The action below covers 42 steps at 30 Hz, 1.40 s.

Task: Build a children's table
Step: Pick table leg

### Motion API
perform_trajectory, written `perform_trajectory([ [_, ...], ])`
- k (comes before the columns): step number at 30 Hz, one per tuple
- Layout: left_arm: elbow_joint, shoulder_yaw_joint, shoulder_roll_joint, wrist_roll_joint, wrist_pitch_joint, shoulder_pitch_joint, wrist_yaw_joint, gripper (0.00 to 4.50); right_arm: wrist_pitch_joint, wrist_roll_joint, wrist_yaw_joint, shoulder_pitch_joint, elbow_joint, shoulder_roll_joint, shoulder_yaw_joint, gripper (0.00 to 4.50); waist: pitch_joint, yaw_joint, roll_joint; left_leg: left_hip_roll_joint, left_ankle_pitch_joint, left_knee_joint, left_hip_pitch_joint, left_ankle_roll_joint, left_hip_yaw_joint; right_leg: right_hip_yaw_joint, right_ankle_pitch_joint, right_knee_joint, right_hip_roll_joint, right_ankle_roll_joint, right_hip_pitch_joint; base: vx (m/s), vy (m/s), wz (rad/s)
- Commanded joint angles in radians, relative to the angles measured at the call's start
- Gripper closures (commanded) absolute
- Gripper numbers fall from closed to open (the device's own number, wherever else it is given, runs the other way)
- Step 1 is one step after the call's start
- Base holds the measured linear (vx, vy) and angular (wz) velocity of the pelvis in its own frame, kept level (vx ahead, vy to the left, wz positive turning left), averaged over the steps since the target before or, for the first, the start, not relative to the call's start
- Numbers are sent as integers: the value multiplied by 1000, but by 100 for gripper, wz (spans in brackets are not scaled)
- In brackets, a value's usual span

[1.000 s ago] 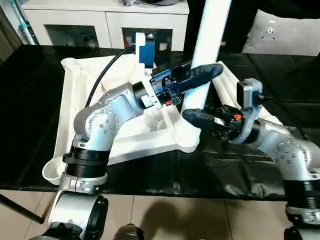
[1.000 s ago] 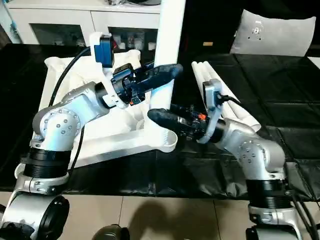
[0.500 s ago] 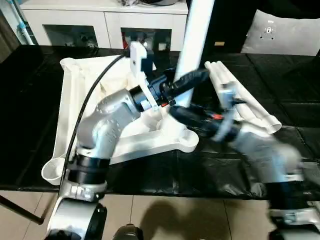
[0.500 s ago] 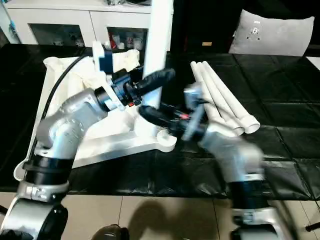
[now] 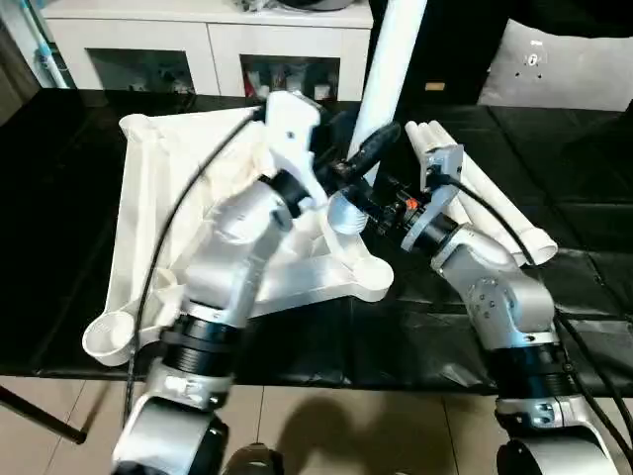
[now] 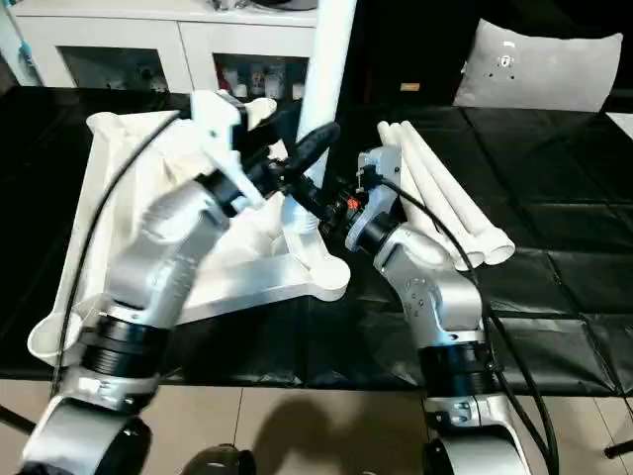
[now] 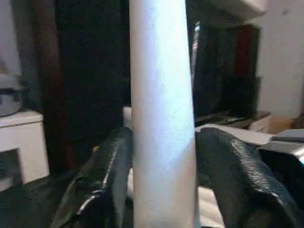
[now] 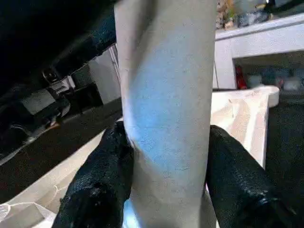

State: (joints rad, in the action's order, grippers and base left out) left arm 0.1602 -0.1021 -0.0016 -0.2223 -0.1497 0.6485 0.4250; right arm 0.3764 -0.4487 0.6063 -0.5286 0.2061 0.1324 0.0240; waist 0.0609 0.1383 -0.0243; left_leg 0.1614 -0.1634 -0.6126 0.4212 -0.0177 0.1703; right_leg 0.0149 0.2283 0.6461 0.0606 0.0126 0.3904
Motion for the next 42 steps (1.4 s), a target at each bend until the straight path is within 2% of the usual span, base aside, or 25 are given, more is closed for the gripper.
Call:
perform_trajectory([
  [1,23,-15,-11,27,17,1,-21,226,-28,17,-11,-17,-8,-5,-12,259,-83,-7,14,60,-88,64,-35,25,-19,-28,-44,-70,77,-200,-39,0,0,0],
  [7,51,-30,-14,52,42,9,-22,260,-45,32,-15,-19,2,-11,-15,259,-83,-7,13,61,-96,64,-36,25,-19,-29,-46,-69,77,-205,-38,0,0,0],
  [16,85,-17,-11,67,42,12,-44,265,-55,49,-11,-19,5,-10,-23,259,-84,-6,13,61,-91,63,-36,33,-19,-28,-59,-67,78,-215,-39,0,0,0],
  [20,94,10,-13,42,31,22,-50,265,-56,67,-17,-22,6,-4,-31,259,-84,-6,12,61,-87,63,-37,29,-19,-27,-63,-66,77,-218,-38,0,0,0],
  [22,96,32,-13,23,17,28,-52,265,-47,55,-6,-25,6,-2,-26,203,-84,-6,12,60,-88,62,-37,31,-18,-28,-69,-65,78,-223,-38,0,0,0],
  [28,94,85,-2,-70,-47,51,-6,265,5,-23,61,-29,-11,24,15,156,-84,-4,16,60,-82,60,-36,47,-17,-27,-67,-63,78,-234,-39,0,0,0],
  [31,91,113,6,-116,-84,66,18,265,51,-64,104,-24,-28,52,36,144,-84,-2,16,58,-72,58,-37,55,-17,-27,-73,-63,77,-236,-40,0,0,0],
  [34,90,136,7,-152,-112,75,26,265,94,-106,140,-18,-49,76,53,111,-84,1,18,59,-65,57,-37,64,-17,-27,-80,-62,78,-241,-40,0,0,0],
  [35,85,152,10,-192,-150,80,41,265,138,-161,151,-22,-55,91,91,99,-83,0,19,59,-70,58,-37,64,-16,-26,-69,-63,77,-244,-39,0,0,0],
  [36,85,153,10,-194,-152,80,42,265,141,-165,152,-22,-55,91,93,99,-83,3,18,59,-77,58,-39,64,-16,-26,-52,-65,79,-248,-39,0,0,0],
  [40,34,153,23,-275,-232,65,128,265,236,-291,128,-51,-31,114,207,59,-82,4,19,57,-71,59,-38,57,-14,-25,-23,-66,79,-254,-39,0,0,0],
  [42,22,151,23,-288,-244,62,142,265,247,-301,139,-49,-35,126,213,49,-82,3,18,58,-75,59,-37,52,-14,-24,-14,-68,78,-250,-39,0,0,0],
])
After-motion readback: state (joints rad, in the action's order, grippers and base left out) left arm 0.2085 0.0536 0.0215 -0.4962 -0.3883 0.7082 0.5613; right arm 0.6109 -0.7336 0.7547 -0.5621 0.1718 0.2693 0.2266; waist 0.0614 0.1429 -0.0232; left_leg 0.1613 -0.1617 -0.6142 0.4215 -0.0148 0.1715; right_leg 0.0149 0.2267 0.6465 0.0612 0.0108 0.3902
